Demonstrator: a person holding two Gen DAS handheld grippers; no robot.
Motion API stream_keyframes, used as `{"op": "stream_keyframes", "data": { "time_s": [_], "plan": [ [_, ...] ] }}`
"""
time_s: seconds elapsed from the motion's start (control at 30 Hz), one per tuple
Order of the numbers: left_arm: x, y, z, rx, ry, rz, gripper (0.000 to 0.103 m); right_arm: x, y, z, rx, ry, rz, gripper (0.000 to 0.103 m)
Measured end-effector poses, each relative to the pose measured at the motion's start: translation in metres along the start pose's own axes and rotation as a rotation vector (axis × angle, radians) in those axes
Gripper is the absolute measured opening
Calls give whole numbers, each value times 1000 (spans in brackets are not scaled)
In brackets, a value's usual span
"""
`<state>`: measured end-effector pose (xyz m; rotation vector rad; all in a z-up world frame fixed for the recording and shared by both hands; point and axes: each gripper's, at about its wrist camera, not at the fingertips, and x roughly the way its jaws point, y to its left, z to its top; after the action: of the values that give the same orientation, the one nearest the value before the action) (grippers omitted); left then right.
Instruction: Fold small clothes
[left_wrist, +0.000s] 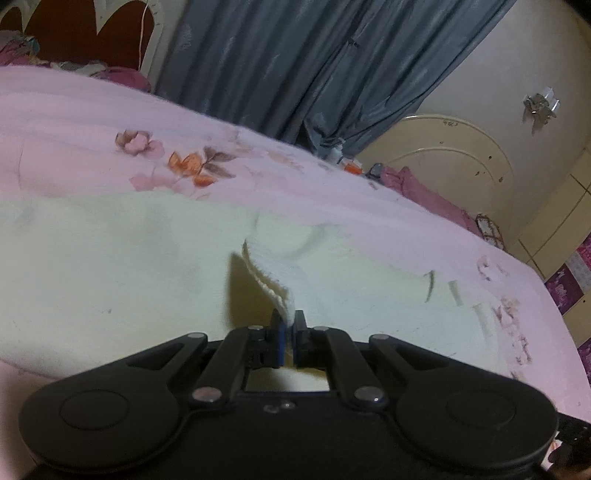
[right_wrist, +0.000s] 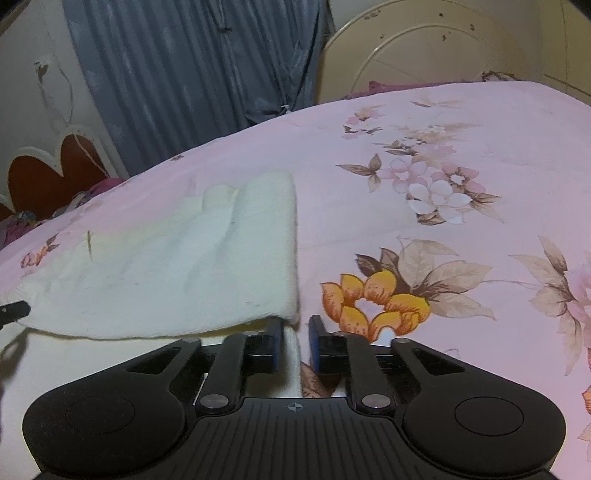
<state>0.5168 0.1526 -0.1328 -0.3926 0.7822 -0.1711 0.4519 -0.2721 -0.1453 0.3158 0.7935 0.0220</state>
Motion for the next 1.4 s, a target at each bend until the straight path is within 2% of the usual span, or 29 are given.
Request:
{"op": "stream_keyframes", "data": {
  "time_s": [0.07,0.13,0.17,0.23,0.27,0.33,0.4,0.5,0.63,0.7,0.83,0.87,0.93,1.03,1.17,1.27,1.3,1.4],
  "plan": [
    [7,3,-7,14,36,5,4,0,1,1,-4,6,-4,7],
    [5,6,-10,22,34,11,16,-4,2,3,-19,25,1,7],
    [-2,8,-8,17,16,34,21,-11,2,5,-21,11,8,8],
    [-22,3,-6,63,-66,114,37,-28,3,9,-45,-41,19,8],
    [-29,-4,-5,102,-104,122,37,-33,5,12,-55,-65,32,8],
    [-29,-21,-3,154,-115,82,43,-30,13,19,-53,-77,66,8],
    [-14,-45,-3,228,-90,51,50,-11,31,26,-63,-58,122,8],
    [13,-68,-9,293,-50,27,52,21,80,28,-152,-13,230,8],
    [31,-61,-12,320,-31,81,52,49,122,21,-329,45,321,8],
    [27,-43,-9,302,-41,103,51,56,111,29,-340,27,288,8],
    [17,-20,-5,284,-49,115,51,75,47,71,-156,-41,25,8],
    [16,-20,-3,286,-46,111,51,81,34,79,-126,-43,-14,8],
    [16,-25,-4,303,-46,123,52,91,21,90,-99,-20,-4,7],
    [16,-33,-3,310,-47,144,53,93,31,90,-179,-15,-15,7],
    [14,-43,-3,328,-53,141,55,82,33,88,-174,-8,-14,8],
    [17,-37,-11,324,-32,155,55,65,33,73,-206,11,8,8],
    [14,-35,-12,317,-38,153,55,66,30,67,-233,37,4,8],
    [-1,-35,-13,296,-53,163,53,48,32,52,-276,36,-38,8]
  ]
}}
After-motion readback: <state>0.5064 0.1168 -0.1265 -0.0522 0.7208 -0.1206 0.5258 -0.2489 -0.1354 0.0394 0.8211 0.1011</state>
